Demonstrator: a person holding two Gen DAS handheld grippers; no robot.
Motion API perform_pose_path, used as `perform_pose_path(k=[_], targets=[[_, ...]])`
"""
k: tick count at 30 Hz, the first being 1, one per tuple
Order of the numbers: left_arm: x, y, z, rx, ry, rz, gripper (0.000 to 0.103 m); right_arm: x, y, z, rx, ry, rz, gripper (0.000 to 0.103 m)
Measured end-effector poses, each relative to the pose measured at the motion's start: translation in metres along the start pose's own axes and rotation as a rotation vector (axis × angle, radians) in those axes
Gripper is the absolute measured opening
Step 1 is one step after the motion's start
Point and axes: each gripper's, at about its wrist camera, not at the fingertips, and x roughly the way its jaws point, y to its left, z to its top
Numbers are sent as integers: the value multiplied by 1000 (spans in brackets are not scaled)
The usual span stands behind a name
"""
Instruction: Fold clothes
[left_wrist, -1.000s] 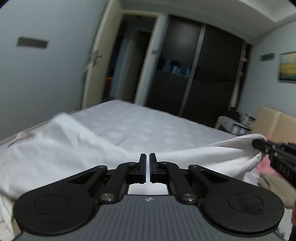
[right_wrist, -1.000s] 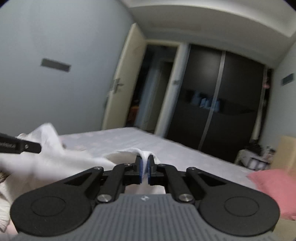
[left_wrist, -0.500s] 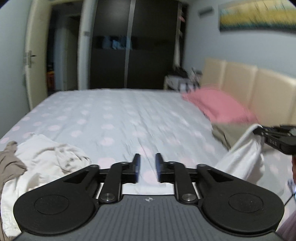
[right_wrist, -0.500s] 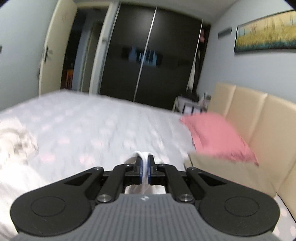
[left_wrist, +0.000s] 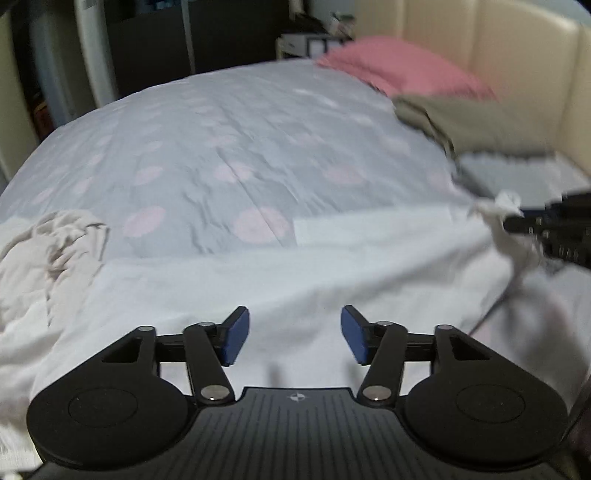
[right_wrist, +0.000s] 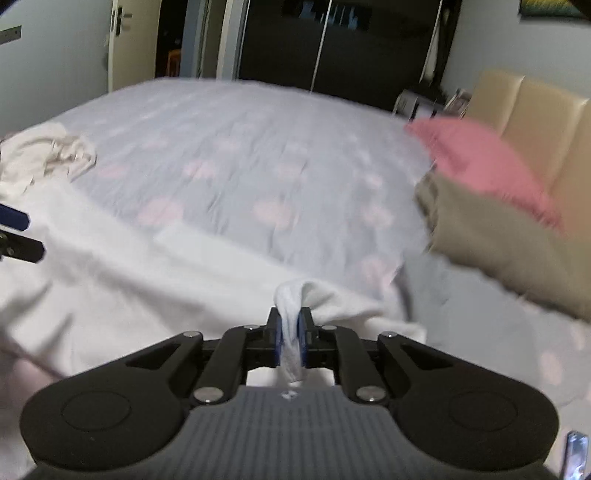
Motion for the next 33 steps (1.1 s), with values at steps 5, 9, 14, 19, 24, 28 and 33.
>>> perform_pose_path(k=[5,9,14,19,24,28,33], targets=[[29,-5,-14,75,83,29,67,18,-11,-22,66,90,67,13],[52,0,-26,136,127,92,77,22,-14,-21,84,101,90,13],[63,6,-25,60,165,78,77,26,-13,-17,75,107,98,15],[60,-1,-21,85,195,-11,25,24,-13,-16,85,114,119,23],[54,-15,-23,135,215,-59,0,17,-9,-15,72,106,125,28],[44,-19,-30,112,229,-130,0,9,-8,-13,67,83,117,32],[26,-26,-38,124,212,-143,0,-2,-5,-9,65,53,125,35]])
